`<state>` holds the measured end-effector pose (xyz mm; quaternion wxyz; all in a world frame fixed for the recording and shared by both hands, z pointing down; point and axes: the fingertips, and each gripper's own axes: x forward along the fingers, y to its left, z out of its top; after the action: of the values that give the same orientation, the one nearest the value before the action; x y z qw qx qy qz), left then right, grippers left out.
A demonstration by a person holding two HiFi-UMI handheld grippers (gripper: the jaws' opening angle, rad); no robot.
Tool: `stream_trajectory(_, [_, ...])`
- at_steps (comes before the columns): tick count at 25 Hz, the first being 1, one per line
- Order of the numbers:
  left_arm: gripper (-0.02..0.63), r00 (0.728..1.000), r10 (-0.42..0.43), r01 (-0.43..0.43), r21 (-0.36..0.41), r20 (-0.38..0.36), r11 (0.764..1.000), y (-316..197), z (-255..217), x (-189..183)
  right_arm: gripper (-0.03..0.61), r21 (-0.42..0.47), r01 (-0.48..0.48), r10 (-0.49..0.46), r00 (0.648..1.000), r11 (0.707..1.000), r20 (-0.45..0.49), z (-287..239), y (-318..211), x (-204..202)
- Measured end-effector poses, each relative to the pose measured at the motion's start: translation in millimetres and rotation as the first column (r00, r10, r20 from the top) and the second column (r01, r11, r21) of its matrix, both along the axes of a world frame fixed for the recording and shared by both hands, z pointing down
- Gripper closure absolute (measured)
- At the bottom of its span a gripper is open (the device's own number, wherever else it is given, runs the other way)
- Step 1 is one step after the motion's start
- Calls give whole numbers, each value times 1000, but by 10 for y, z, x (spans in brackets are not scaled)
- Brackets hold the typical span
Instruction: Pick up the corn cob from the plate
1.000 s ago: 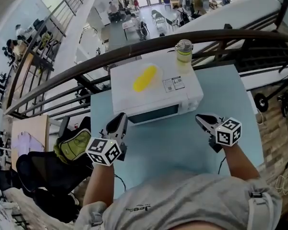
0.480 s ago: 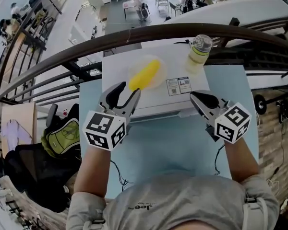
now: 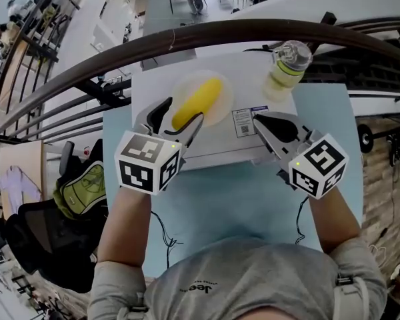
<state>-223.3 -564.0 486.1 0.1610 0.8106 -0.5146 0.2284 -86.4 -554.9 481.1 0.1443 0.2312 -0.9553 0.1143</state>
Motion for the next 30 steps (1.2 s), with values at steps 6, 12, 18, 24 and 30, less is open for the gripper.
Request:
stream_trajectory(6, [290, 999, 18, -17, -43, 26, 999, -98, 124, 59, 563, 12, 25, -25, 1000, 1000, 15, -48, 1, -100])
stream_trajectory(12, [285, 998, 41, -36, -113, 48, 993, -105, 314, 146, 563, 14, 31, -31, 999, 999, 22, -55, 5, -81])
stream_trajectory(18, [285, 999, 29, -23, -172, 37, 985, -107, 441, 162, 564, 7, 34, -34, 999, 999, 25, -39, 20, -87])
stream_trajectory(24, [290, 999, 40, -35, -169, 26, 985, -93, 445, 162, 563, 5, 35, -35, 999, 999, 22, -9, 54, -93])
stream_trajectory(30, [357, 998, 51, -45, -136, 45, 990, -107, 429, 136, 563, 1, 34, -34, 999, 999, 24, 2, 66, -91])
